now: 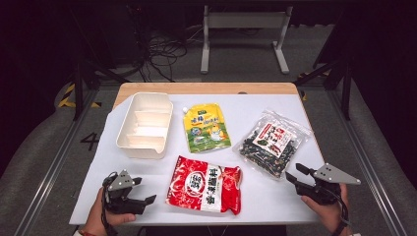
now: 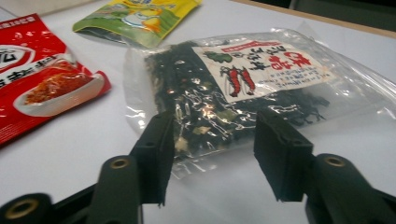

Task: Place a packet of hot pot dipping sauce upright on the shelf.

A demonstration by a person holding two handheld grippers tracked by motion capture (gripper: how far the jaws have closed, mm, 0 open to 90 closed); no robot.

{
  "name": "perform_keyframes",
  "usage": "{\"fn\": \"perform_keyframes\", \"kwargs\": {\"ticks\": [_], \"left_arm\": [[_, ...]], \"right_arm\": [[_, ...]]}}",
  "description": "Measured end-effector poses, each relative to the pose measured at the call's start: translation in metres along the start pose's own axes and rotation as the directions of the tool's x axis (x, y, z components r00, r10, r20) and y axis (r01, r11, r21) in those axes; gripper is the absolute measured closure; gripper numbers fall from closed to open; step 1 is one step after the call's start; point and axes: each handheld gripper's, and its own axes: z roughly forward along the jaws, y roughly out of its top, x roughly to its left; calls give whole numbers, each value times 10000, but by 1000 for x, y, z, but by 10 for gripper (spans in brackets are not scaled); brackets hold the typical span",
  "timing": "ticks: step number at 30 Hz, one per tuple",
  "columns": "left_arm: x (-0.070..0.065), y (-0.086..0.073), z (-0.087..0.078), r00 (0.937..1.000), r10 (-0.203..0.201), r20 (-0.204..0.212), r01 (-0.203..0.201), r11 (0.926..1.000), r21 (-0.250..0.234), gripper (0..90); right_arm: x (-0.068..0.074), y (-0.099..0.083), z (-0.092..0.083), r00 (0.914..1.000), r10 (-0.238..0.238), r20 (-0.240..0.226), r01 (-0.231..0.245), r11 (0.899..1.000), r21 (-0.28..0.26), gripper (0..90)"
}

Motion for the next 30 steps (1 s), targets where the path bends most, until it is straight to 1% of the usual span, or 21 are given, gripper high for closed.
{"fn": "perform_keyframes", "kwargs": {"ticks": [3, 4, 6, 8, 9, 10, 12, 14, 15, 16, 17, 18, 19, 20, 22, 24, 25, 26, 27, 28, 30], "left_arm": [[-7, -1, -2, 9997, 141, 186, -140, 9999, -65, 236], [-10, -2, -3, 9996, 36, 284, -33, 9999, -117, 239], [-16, -3, -4, 9991, 220, 359, -214, 9996, -160, 274], [-20, -4, -4, 9976, 411, 553, -412, 9992, 6, 325], [-22, -5, -3, 9967, 431, 693, -443, 9989, 154, 406], [-23, -6, -3, 9948, 612, 820, -633, 9977, 234, 484], [-28, -6, -3, 9921, 780, 984, -805, 9965, 223, 590], [-31, -5, -2, 9904, 743, 1162, -773, 9968, 212, 674], [-33, -5, -1, 9888, 855, 1221, -895, 9956, 283, 708], [-35, -4, 0, 9883, 858, 1262, -912, 9951, 377, 710], [-35, -4, 0, 9883, 858, 1262, -912, 9951, 377, 693], [-39, -3, 4, 9868, 973, 1297, -1031, 9939, 391, 680], [-39, -3, 4, 9868, 973, 1297, -1031, 9939, 391, 671], [-42, -2, 8, 9862, 898, 1394, -976, 9940, 501, 674], [-42, 1, 10, 9843, 1059, 1416, -1142, 9921, 518, 691], [-43, 2, 11, 9838, 1023, 1475, -1109, 9925, 517, 709], [-44, 5, 15, 9826, 1072, 1518, -1161, 9919, 516, 718], [-44, 5, 15, 9826, 1072, 1518, -1161, 9919, 516, 721], [-45, 8, 18, 9795, 1179, 1635, -1274, 9906, 490, 721], [-47, 10, 21, 9795, 1195, 1619, -1290, 9904, 495, 721], [-48, 13, 24, 9774, 1276, 1686, -1370, 9895, 456, 728]], "right_arm": [[6, 4, -1, 9992, -272, -305, 269, 9996, -108, 586], [9, 5, 0, 9984, -417, -374, 413, 9991, -117, 602], [14, 8, 2, 9958, -640, -652, 631, 9979, -159, 657], [20, 12, 6, 9918, -908, -898, 902, 9959, -107, 707], [25, 14, 9, 9885, -1057, -1085, 1059, 9944, -40, 755], [27, 15, 11, 9854, -1178, -1231, 1182, 9930, -39, 791], [35, 17, 16, 9766, -1369, -1660, 1393, 9902, 28, 846], [44, 18, 22, 9663, -1502, -2092, 1575, 9874, 182, 900], [49, 18, 25, 9597, -1584, -2321, 1687, 9853, 252, 900], [54, 19, 27, 9527, -1564, -2606, 1692, 9852, 273, 900], [54, 19, 27, 9527, -1564, -2606, 1692, 9852, 273, 900], [67, 21, 35, 9330, -1725, -3157, 1945, 9801, 393, 900], [67, 21, 35, 9330, -1725, -3157, 1945, 9801, 393, 900], [79, 22, 41, 9149, -1830, -3599, 2133, 9759, 461, 900], [89, 23, 45, 8997, -2031, -3865, 2410, 9691, 518, 900], [97, 22, 49, 8875, -2086, -4108, 2537, 9656, 578, 900], [102, 21, 53, 8790, -2154, -4254, 2673, 9614, 654, 900], [102, 21, 53, 8790, -2154, -4254, 2673, 9614, 654, 900], [107, 21, 56, 8701, -2257, -4382, 2843, 9560, 722, 900], [110, 20, 58, 8669, -2318, -4413, 2943, 9525, 778, 900], [113, 19, 60, 8610, -2269, -4552, 2949, 9519, 833, 900]]}}
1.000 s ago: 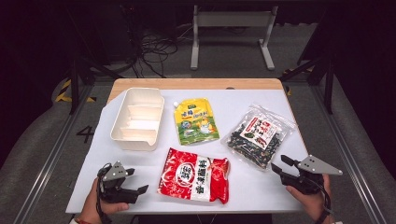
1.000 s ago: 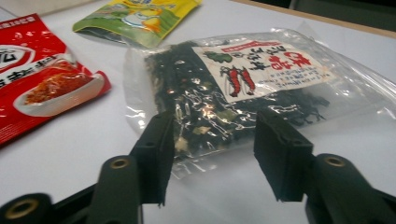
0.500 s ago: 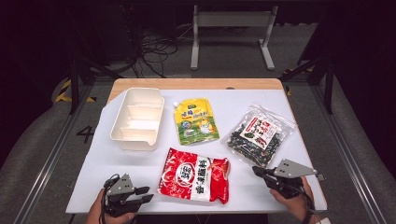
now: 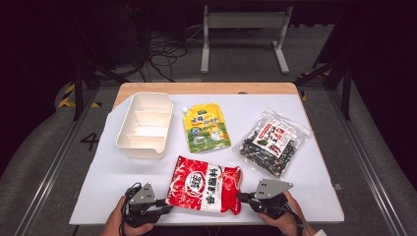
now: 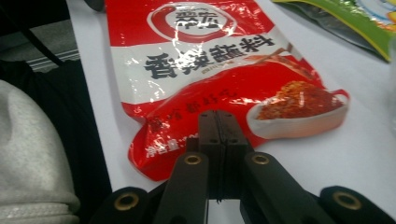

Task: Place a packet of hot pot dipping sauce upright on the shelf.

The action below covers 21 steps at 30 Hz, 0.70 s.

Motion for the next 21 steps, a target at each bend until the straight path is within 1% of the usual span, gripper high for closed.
{"fn": "perform_keyframes", "kwargs": {"ticks": [2, 3, 4, 5, 8, 9, 11, 15, 16, 18, 21], "left_arm": [[0, 2, 2, 10000, -12, -22, 12, 10000, 8, 731], [2, 5, 5, 10000, -85, 3, 85, 10000, -32, 738], [3, 6, 6, 10000, 19, -77, -19, 10000, 16, 739], [3, 6, 6, 10000, 19, -77, -19, 10000, 16, 746], [5, 10, 10, 9997, -100, -241, 99, 9999, -69, 750], [6, 11, 11, 9996, -75, -290, 73, 9999, -75, 751], [8, 14, 12, 9992, -158, -356, 152, 9998, -149, 735], [10, 20, 16, 9995, -278, -180, 271, 9987, -420, 730], [11, 22, 17, 9995, -215, -224, 204, 9985, -499, 727], [12, 26, 20, 9994, -315, -112, 307, 9974, -654, 707], [13, 30, 23, 9996, -299, -16, 297, 9962, -821, 685]], "right_arm": [[1, 0, 2, 10000, -54, -9, 54, 10000, 82, 900], [3, 0, 4, 9999, -104, -11, 104, 9999, 128, 900], [3, 1, 4, 9999, -115, -26, 115, 9998, 146, 900], [3, 1, 4, 9999, -115, -26, 115, 9998, 146, 900], [3, 1, 5, 9999, -155, -41, 156, 9997, 171, 900], [4, 1, 5, 9998, -210, -51, 211, 9996, 202, 900], [5, 1, 7, 9995, -288, -98, 291, 9993, 241, 900], [8, 2, 11, 9989, -423, -176, 429, 9984, 363, 900], [9, 2, 12, 9988, -433, -215, 441, 9982, 398, 900], [10, 3, 14, 9989, -412, -219, 421, 9982, 425, 900], [11, 4, 16, 9990, -394, -228, 403, 9982, 450, 900]]}}
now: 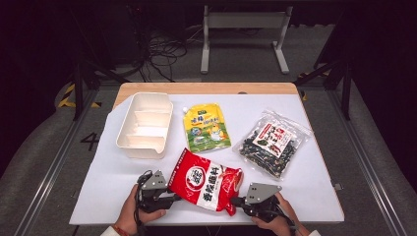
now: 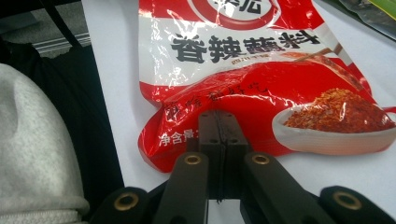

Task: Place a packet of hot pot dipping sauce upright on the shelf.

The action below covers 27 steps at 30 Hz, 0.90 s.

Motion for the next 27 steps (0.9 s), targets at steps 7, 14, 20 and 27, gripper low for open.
{"fn": "perform_keyframes", "kwargs": {"ticks": [7, 14, 20, 27], "left_arm": [[-2, 8, 5, 9988, -192, 444, 213, 9986, -478, 539], [-5, 2, 7, 9908, -1055, 844, 1095, 9930, -444, 266], [4, 8, 20, 9784, -1873, 871, 1902, 9814, -259, 218], [6, 20, 26, 9781, -1855, 942, 1947, 9756, -1015, 370]], "right_arm": [[6, 5, 8, 9997, 51, 237, -52, 10000, 40, 900], [7, 8, 13, 9996, 132, 253, -131, 9999, -46, 900], [9, 10, 17, 9996, 108, 251, -106, 9999, -68, 900], [10, 12, 20, 9997, 98, 233, -95, 9999, -97, 900]]}}
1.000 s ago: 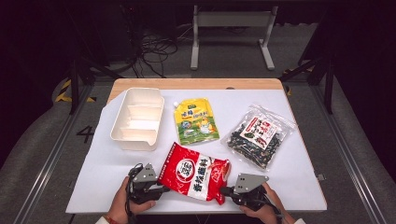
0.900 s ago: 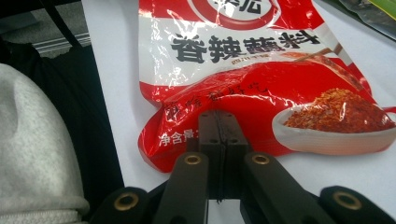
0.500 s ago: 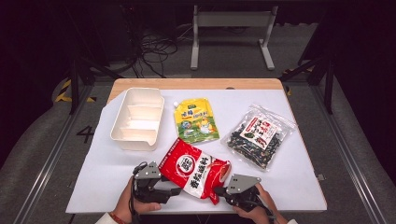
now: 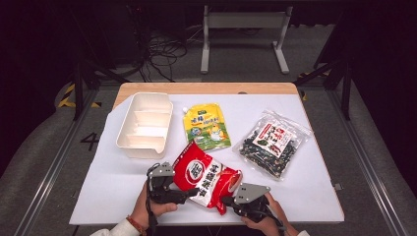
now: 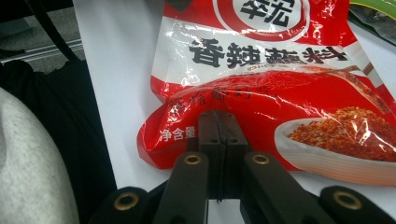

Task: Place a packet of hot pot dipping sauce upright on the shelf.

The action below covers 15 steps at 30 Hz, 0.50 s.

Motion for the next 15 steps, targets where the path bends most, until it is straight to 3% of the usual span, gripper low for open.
{"fn": "perform_keyframes", "kwargs": {"ticks": [6, 8, 11, 14, 15], "left_arm": [[5, 7, 9, 9991, 211, -375, -224, 9992, -338, 682], [7, 11, 13, 9971, 251, -713, -283, 9986, -450, 805], [10, 15, 17, 9947, 545, -874, -588, 9972, -467, 889], [11, 18, 17, 9940, 706, -832, -758, 9953, -606, 898], [9, 22, 15, 9920, 946, -835, -1014, 9915, -818, 899]], "right_arm": [[1, -1, 2, 10000, 12, -33, -12, 10000, 54, 900], [3, -2, 5, 10000, 15, -12, -15, 9999, 147, 900], [4, -2, 5, 9999, -141, 39, 140, 9998, 168, 899], [3, -2, 4, 9999, -113, 15, 113, 9998, 153, 883], [4, -2, 3, 9998, -153, -99, 154, 9998, 98, 855]]}}
